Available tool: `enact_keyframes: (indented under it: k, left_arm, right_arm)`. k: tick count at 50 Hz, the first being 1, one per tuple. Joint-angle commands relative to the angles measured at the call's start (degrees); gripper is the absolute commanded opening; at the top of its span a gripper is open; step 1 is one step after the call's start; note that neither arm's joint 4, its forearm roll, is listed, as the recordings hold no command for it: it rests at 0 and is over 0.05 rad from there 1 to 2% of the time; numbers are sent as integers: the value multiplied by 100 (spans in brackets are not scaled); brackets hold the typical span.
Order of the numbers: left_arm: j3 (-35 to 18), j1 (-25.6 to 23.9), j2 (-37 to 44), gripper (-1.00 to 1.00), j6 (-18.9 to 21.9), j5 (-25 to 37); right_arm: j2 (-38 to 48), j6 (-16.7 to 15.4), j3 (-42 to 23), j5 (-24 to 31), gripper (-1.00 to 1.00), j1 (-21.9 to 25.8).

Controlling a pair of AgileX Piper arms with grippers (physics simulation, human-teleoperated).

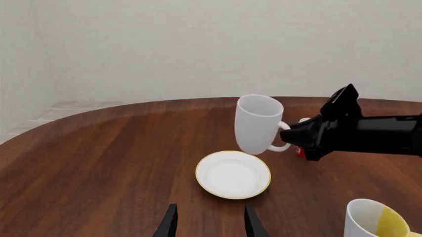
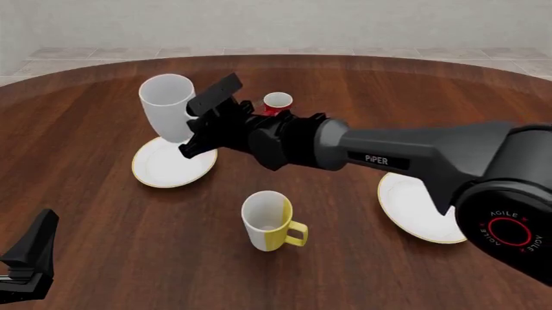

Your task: Put the white mug on the left plate.

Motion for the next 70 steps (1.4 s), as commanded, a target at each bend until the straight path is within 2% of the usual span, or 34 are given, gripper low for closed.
enact_keyframes:
  k: [1,70]
  left_arm:
    - [0,0,0,100,0,0]
    - [0,0,0,100,0,0]
  right_arm:
    - [70,35,-77,3,-100,-34]
    - [694,116,-441,28,-100,-29]
